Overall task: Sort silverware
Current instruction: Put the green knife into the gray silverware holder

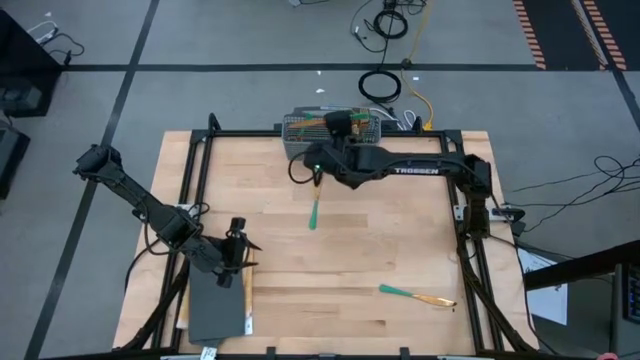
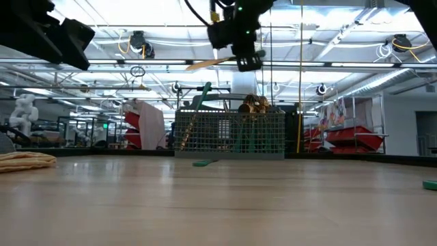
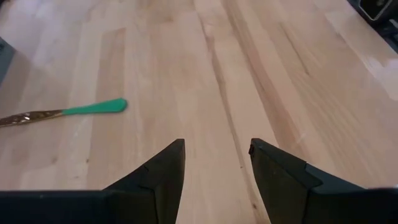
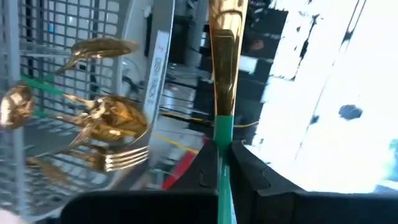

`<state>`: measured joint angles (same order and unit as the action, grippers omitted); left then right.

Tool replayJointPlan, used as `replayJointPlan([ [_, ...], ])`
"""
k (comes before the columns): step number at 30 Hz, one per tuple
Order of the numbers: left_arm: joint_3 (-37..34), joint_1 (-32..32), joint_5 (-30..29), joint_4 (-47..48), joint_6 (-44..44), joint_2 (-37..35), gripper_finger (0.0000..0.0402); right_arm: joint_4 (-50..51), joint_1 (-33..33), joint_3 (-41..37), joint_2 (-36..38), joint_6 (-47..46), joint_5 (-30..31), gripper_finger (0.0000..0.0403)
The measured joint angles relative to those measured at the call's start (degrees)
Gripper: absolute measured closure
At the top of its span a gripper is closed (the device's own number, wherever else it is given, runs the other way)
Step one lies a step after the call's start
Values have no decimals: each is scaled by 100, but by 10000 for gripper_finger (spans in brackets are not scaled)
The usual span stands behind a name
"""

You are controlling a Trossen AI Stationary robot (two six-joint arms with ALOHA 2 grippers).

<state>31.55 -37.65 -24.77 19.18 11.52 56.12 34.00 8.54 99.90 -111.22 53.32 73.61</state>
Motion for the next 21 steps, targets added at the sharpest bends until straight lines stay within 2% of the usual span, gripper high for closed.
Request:
replayJointPlan([
  [6, 0, 0, -133, 28, 5, 0, 212, -1316, 15, 0, -348, 2067, 251, 402],
  [21, 0, 0, -423, 175, -23, 0, 212, -1423, 517, 0, -771, 2579, 89, 402],
])
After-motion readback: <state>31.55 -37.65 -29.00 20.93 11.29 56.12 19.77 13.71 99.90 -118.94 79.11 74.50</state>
